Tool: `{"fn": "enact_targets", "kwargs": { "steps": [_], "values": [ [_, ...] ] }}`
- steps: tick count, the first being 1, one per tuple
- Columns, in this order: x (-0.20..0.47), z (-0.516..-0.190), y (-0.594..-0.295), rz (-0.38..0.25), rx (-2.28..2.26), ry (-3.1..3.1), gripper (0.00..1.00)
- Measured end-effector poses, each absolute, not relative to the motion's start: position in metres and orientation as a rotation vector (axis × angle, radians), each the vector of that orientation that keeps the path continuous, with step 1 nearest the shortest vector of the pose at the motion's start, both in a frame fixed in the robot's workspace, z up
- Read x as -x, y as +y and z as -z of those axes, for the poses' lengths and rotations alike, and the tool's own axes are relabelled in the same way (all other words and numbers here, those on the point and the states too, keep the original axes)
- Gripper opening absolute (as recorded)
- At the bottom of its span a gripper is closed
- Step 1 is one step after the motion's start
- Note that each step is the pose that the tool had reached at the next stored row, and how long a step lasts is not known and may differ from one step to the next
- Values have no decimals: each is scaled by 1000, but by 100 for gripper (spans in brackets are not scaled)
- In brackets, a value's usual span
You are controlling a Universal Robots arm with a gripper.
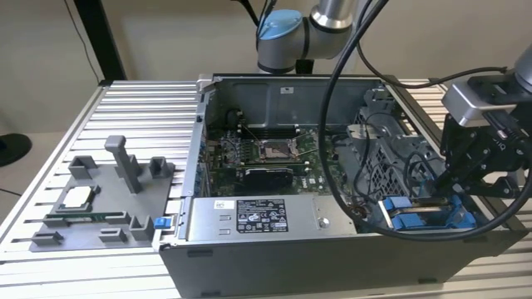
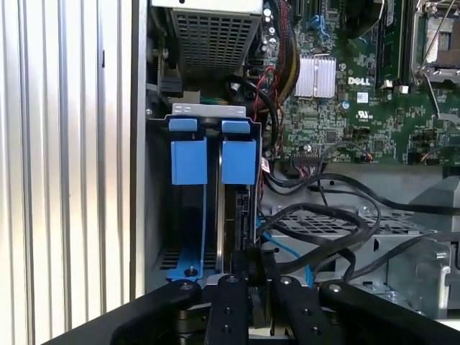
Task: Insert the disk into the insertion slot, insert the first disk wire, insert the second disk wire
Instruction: 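Insert the first disk wire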
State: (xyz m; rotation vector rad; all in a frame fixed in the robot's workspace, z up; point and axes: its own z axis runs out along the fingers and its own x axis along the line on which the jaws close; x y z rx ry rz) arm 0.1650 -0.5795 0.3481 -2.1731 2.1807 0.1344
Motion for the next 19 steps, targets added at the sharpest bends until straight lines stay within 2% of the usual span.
{"fn": "enact_targets", "kwargs": {
  "steps": [19],
  "values": [
    [-165,-346,-580,-134,2185,2195,0]
  ]
}}
